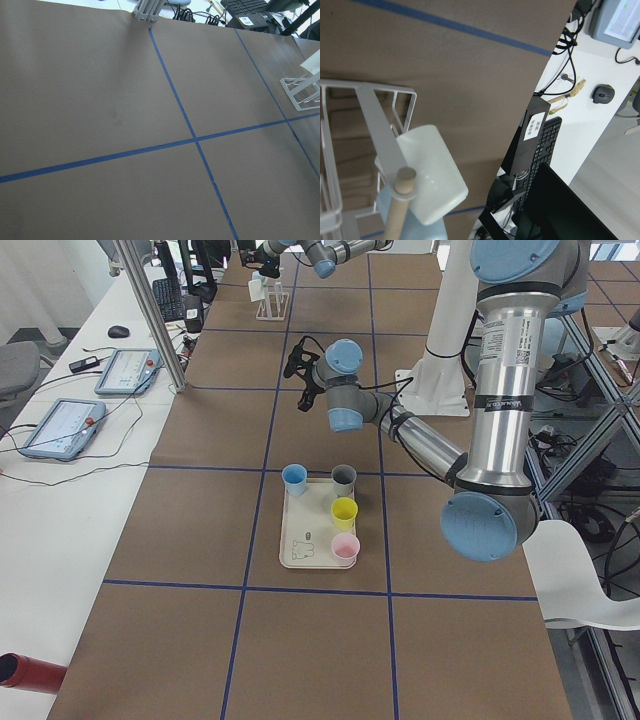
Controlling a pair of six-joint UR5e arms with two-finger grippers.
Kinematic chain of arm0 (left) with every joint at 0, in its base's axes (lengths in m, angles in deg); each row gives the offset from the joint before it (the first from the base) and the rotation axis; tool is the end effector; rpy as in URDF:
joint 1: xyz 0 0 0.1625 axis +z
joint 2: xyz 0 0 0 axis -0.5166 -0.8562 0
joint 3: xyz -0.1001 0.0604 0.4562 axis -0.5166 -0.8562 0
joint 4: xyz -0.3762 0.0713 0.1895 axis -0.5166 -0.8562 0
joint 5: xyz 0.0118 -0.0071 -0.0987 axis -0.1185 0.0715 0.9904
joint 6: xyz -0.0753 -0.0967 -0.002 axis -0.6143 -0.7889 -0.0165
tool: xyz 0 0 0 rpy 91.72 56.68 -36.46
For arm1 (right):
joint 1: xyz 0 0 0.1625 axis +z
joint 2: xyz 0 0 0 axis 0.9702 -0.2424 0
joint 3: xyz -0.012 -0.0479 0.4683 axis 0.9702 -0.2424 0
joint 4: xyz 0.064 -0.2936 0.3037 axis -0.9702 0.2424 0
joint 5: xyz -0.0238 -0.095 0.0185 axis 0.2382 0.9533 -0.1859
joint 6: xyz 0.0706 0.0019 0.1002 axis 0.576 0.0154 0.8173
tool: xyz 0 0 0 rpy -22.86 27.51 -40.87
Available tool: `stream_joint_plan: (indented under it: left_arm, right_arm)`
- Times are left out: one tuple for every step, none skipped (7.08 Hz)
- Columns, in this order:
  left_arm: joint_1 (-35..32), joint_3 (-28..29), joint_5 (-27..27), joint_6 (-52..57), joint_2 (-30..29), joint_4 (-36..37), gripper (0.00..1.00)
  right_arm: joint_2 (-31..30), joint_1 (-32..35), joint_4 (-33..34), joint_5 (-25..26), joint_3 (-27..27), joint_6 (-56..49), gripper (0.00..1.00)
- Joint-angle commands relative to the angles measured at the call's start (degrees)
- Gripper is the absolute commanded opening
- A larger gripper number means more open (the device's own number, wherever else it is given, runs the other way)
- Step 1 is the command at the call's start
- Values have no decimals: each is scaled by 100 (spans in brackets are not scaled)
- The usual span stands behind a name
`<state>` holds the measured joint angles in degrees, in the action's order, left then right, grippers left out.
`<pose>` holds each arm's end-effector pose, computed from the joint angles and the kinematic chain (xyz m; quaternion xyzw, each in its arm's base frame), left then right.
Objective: Transfer IKEA cup to right arm and place on rack
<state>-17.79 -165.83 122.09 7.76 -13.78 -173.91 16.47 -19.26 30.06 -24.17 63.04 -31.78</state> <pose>0.2595 -0.4207 0.3775 0.2623 0.5643 0.0271 0.7823 -0.2456 -0.6536 0.4200 0.3160 0.1249 -0.6022 0.7225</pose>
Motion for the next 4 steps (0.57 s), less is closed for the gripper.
stream_joint_plan:
  left_arm:
    - [-225,43,-52,662,545,13,100]
    - [-226,131,-314,760,660,4,100]
    - [-200,375,-699,761,609,-13,100]
    - [-173,604,-842,761,574,-39,100]
  right_arm:
    - [-541,-80,-416,-705,756,1991,100]
    - [-866,-98,-1116,-1205,837,3069,100]
    - [-1313,-263,-2219,-1523,786,4333,100]
    - [-1587,-578,-3248,-1587,724,5381,100]
